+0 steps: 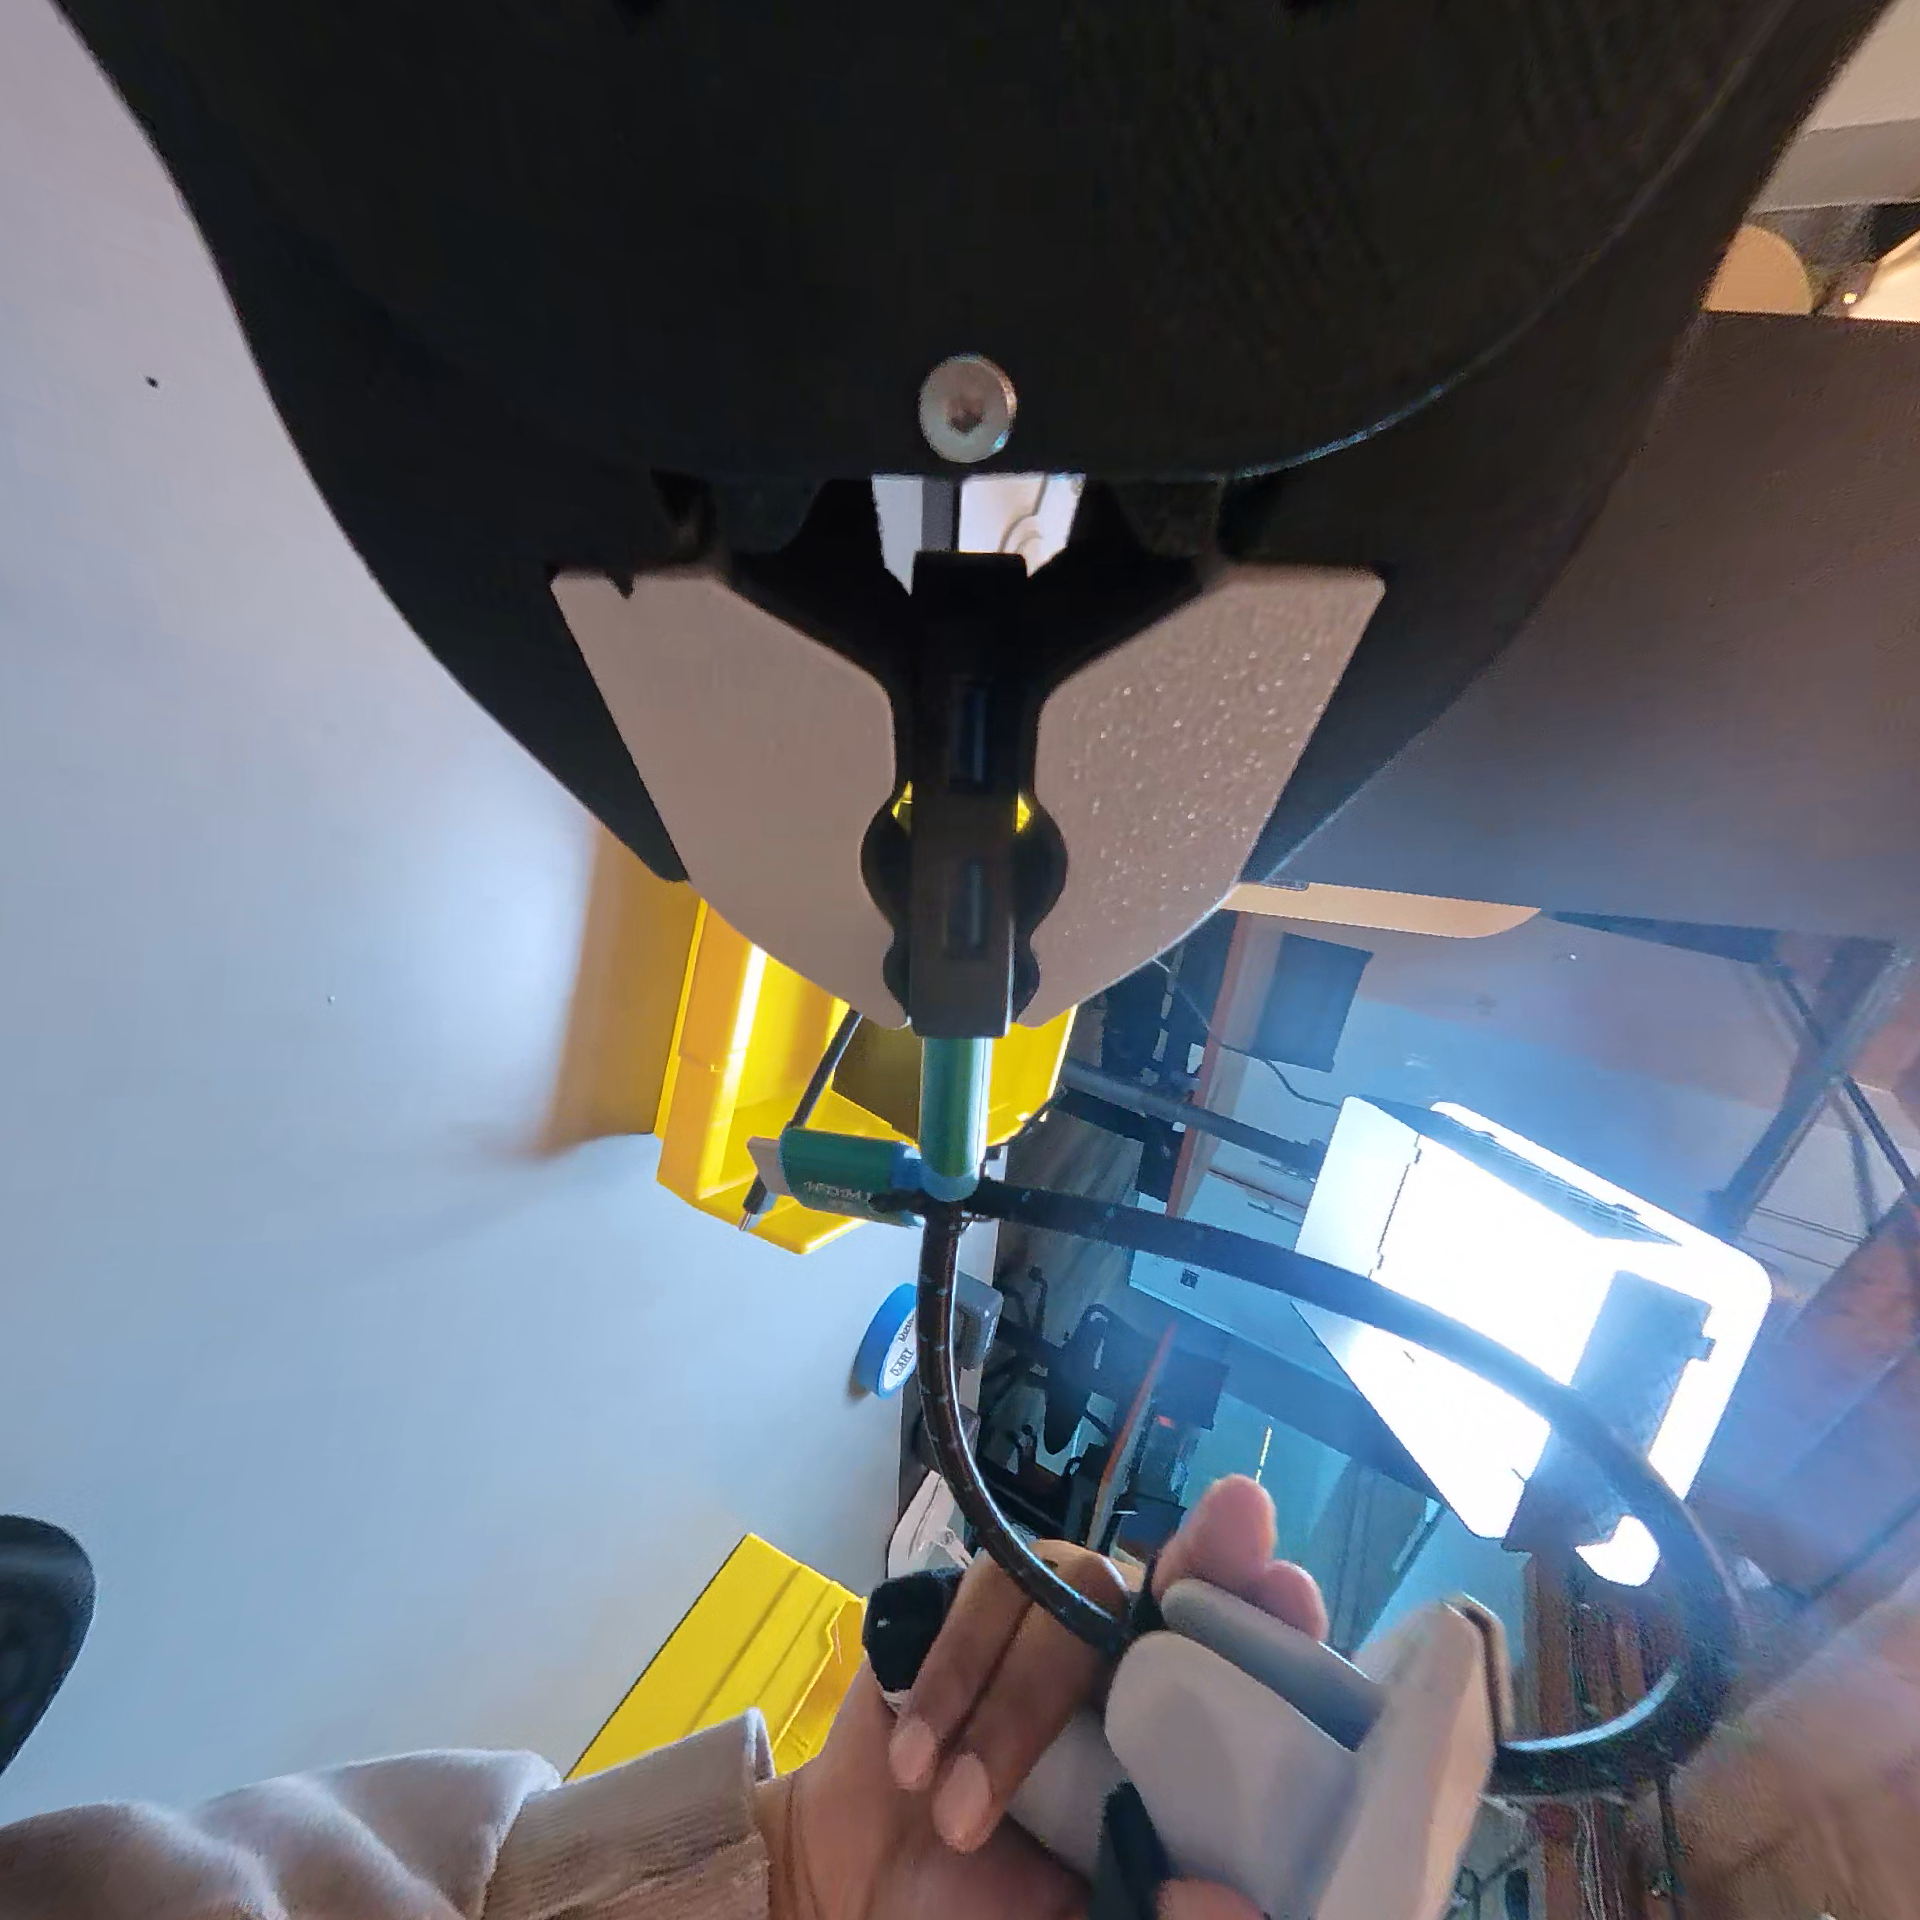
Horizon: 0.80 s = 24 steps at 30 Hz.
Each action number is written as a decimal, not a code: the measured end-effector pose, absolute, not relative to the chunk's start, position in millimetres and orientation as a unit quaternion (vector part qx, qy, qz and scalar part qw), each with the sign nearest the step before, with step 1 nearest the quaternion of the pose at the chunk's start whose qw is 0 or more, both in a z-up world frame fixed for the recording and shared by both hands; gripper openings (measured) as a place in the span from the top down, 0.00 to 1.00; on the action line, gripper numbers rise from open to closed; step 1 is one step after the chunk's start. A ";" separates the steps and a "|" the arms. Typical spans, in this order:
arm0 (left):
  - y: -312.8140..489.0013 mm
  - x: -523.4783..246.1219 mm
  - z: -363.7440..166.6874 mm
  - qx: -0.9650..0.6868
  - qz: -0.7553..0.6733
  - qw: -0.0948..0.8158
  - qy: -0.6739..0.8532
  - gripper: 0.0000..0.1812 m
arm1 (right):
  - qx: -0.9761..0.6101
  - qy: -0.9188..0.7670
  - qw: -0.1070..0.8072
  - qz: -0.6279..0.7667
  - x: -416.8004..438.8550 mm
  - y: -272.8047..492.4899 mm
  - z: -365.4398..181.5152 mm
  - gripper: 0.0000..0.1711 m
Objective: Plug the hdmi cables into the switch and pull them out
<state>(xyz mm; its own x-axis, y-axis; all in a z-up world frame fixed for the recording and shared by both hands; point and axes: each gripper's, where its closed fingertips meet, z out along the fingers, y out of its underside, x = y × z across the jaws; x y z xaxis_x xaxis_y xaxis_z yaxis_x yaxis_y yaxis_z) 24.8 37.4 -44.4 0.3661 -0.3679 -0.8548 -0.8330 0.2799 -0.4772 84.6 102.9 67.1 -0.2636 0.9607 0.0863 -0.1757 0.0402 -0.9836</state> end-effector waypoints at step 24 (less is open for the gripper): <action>46.7 -30.0 -82.6 -0.733 0.169 0.468 0.463 0.92 | -0.289 -0.769 0.551 0.145 -10.8 46.5 -61.9 0.83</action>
<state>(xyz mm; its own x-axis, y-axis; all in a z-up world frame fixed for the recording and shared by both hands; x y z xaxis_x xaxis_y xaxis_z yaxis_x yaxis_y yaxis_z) -30.0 46.7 -82.6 0.5135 -0.5204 -0.6822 -0.8378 -0.1324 -0.5296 -10.8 46.5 -61.9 -0.2263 0.6047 0.7636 0.2846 0.7908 -0.5419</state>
